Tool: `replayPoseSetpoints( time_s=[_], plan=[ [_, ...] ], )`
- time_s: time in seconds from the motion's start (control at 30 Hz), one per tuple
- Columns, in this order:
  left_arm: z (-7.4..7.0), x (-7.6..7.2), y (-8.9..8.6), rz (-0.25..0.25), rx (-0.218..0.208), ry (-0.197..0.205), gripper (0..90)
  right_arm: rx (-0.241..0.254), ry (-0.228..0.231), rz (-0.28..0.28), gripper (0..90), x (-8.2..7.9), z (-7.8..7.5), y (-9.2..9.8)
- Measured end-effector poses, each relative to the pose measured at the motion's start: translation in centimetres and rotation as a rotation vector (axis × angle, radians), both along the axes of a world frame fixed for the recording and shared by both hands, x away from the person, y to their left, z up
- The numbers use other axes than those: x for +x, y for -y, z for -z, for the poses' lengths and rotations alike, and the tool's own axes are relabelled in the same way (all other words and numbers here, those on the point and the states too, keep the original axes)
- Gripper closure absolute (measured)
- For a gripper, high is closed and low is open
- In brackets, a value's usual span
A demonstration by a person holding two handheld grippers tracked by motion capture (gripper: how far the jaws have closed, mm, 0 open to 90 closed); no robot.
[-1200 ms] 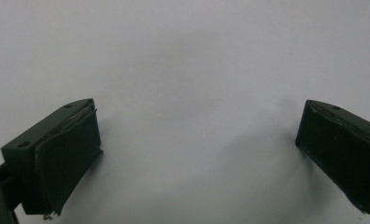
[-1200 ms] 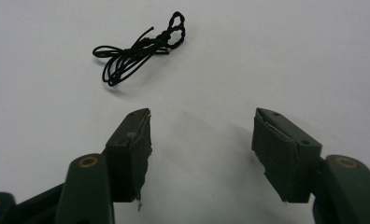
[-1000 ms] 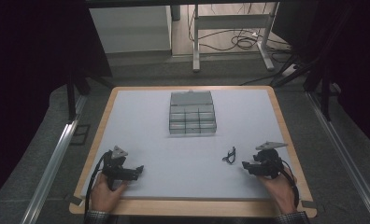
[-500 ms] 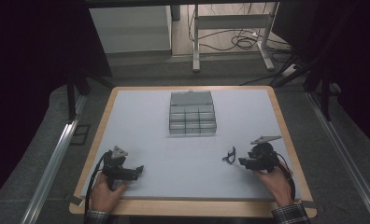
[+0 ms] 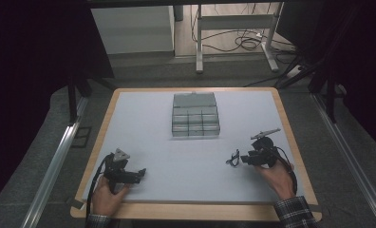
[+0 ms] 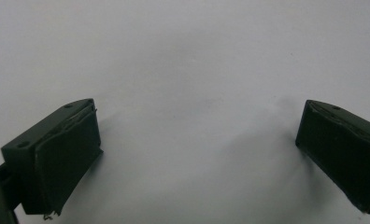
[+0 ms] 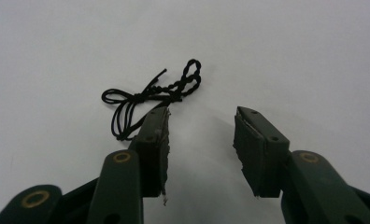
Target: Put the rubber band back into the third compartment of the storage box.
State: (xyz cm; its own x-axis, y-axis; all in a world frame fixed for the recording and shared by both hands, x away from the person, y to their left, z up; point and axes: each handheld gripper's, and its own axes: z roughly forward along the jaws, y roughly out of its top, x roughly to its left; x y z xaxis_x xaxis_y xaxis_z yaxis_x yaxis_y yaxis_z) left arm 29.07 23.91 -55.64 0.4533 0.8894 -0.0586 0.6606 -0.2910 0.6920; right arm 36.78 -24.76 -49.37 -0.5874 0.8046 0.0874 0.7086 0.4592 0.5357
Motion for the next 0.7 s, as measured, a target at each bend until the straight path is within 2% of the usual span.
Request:
replayPoseSetpoints(
  time_s=[0.4,0.57,0.7],
  plan=[
    [0.0,0.0,0.0,0.0,0.0,0.0,0.0,-0.018,-0.035,-0.042,59.3,1.1,-0.6,-1.4],
    [0.0,0.0,0.0,0.0,0.0,0.0,0.0,-0.04,-0.043,-0.058,59.2,2.0,-1.0,-2.3],
    [0.0,0.0,0.0,0.0,0.0,0.0,0.0,-0.063,-0.063,-0.067,59.1,2.5,-0.7,-3.1]
  ],
)
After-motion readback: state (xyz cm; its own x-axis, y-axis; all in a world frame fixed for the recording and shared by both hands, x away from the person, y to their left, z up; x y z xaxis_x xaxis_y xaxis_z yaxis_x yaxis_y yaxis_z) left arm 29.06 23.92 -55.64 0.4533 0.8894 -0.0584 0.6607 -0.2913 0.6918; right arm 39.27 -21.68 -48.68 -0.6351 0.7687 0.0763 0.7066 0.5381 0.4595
